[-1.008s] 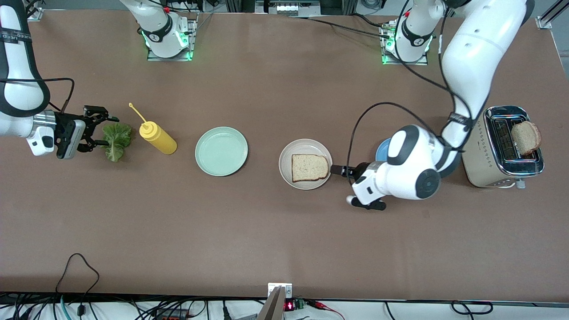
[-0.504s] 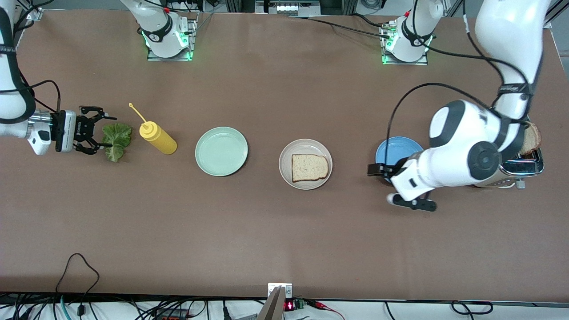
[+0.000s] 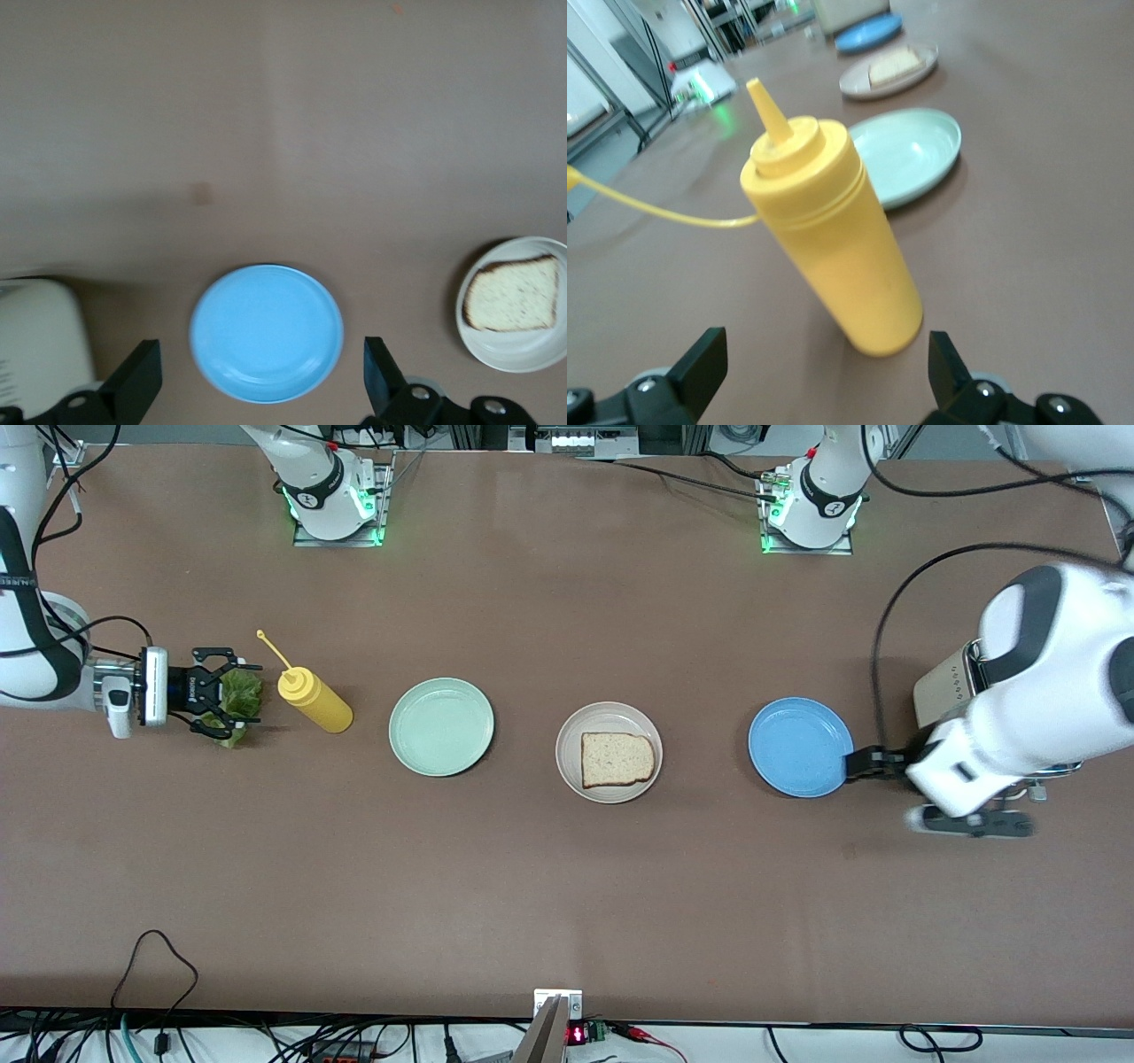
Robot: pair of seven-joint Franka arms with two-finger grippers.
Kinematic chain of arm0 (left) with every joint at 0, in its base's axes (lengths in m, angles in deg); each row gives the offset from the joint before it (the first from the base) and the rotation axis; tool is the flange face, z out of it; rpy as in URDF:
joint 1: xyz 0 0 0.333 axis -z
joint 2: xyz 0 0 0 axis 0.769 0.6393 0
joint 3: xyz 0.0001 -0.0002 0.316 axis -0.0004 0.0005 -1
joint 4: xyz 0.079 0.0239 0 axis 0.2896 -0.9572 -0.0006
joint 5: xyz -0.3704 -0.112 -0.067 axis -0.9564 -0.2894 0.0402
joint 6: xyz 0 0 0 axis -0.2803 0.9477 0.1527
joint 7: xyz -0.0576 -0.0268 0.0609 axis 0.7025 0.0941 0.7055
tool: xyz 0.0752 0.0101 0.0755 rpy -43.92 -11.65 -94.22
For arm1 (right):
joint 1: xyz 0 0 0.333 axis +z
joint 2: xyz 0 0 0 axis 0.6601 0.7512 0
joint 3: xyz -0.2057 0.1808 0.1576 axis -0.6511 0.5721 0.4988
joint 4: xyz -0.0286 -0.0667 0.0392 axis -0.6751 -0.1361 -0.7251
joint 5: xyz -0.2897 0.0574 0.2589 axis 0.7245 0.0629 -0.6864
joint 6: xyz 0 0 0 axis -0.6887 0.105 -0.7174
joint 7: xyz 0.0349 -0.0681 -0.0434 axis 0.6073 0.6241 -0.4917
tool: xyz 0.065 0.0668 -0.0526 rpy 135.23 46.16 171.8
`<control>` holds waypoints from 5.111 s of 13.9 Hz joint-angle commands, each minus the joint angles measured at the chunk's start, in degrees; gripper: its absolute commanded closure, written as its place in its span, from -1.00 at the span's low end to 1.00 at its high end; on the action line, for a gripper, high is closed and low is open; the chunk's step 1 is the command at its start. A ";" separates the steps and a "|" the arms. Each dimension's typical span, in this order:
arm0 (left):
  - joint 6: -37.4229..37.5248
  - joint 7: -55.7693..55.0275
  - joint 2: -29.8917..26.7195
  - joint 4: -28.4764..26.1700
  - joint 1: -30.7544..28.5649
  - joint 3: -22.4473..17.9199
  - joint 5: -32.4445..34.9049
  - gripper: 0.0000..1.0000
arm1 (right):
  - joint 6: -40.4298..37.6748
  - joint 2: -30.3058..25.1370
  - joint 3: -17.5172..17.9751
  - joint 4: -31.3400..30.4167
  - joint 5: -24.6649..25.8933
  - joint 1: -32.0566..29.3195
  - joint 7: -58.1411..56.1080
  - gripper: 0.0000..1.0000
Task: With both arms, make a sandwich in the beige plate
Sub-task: 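Return the left gripper to the toaster while the right gripper grasps the bottle, then lift the yellow squeeze bottle with the right gripper toward the beige plate, then tilt the bottle nozzle over the bread and squeeze with the right gripper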
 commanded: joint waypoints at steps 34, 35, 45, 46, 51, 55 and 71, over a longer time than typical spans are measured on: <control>5.57 4.80 -23.18 -17.60 10.26 -19.17 -4.55 -1.00 | -1.26 11.61 1.04 2.07 -17.39 6.22 -16.68 -0.38; 5.57 4.80 -23.18 -17.68 10.17 -19.26 -4.55 -1.00 | -1.26 11.61 1.04 2.68 -17.22 6.65 -16.77 -0.05; 3.72 5.06 -23.44 -17.25 9.29 -19.17 -4.90 -1.00 | -0.74 10.12 0.60 6.82 -16.69 11.13 -13.70 1.00; 3.90 5.07 -23.44 -17.07 9.11 -19.17 -4.81 -1.00 | 0.14 9.33 0.51 6.82 -16.60 11.92 -13.52 1.00; 3.81 4.54 -21.86 -15.40 9.29 -19.08 -4.90 -1.00 | 5.58 3.45 0.42 6.82 -11.61 15.79 -3.18 1.00; 3.72 4.98 -21.07 -14.34 9.29 -19.00 -4.99 -1.00 | 9.80 -1.12 0.42 6.82 -6.69 19.57 6.23 1.00; 6.54 5.07 -22.04 -14.08 9.11 -18.91 -6.40 -1.00 | 19.04 -7.82 -0.02 19.38 28.46 47.59 67.57 1.00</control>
